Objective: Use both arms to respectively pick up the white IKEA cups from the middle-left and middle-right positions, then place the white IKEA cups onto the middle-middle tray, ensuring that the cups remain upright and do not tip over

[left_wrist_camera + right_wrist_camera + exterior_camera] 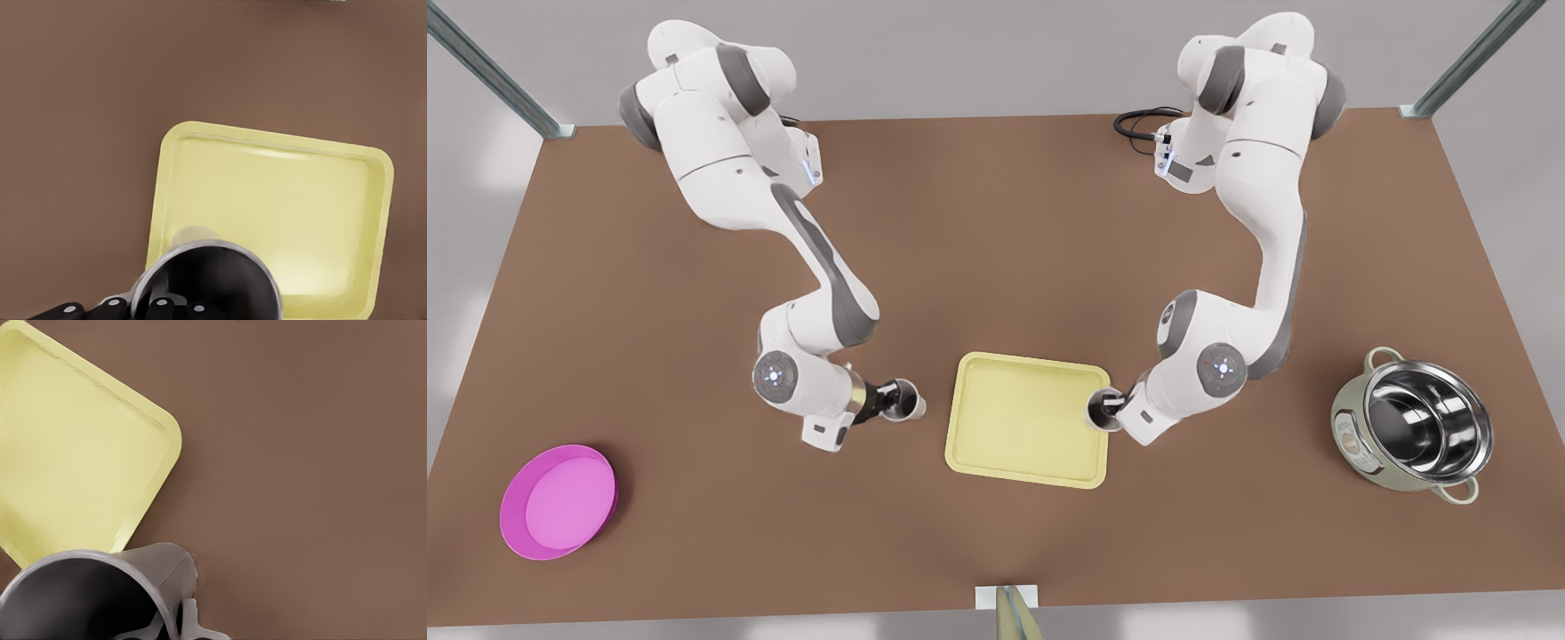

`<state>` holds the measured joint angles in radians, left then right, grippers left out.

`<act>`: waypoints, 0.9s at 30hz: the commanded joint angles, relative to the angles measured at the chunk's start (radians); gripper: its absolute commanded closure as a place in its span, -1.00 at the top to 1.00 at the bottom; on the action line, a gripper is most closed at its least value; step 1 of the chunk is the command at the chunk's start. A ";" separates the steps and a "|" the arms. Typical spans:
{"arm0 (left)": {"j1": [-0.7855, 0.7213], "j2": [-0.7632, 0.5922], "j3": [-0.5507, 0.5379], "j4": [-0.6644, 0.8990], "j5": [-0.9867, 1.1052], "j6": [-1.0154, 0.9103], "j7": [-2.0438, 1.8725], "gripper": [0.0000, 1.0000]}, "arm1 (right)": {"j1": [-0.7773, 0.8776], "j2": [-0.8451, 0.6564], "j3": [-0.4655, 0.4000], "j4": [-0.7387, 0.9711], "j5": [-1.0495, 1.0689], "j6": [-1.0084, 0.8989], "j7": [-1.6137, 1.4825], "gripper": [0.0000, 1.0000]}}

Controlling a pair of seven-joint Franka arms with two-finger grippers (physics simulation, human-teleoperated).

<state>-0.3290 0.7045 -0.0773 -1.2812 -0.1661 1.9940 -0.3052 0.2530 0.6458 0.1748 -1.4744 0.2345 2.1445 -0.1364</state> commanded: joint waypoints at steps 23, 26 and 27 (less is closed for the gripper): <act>-0.050 0.125 -0.004 -0.024 0.030 0.169 -0.746 -0.57 | 0.157 0.179 -0.003 0.141 0.000 0.140 1.014 0.88; -0.051 0.130 -0.004 -0.024 0.030 0.175 -0.746 -0.53 | 0.155 0.186 -0.006 0.141 -0.001 0.140 1.012 1.00; -0.050 0.130 -0.004 -0.024 0.030 0.175 -0.746 -0.42 | 0.157 0.189 -0.006 0.149 -0.001 0.141 1.012 1.00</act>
<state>-0.3797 0.8355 -0.0812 -1.3060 -0.1360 2.1539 -0.8895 0.4093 0.8337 0.1687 -1.3293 0.2189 2.2759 0.6443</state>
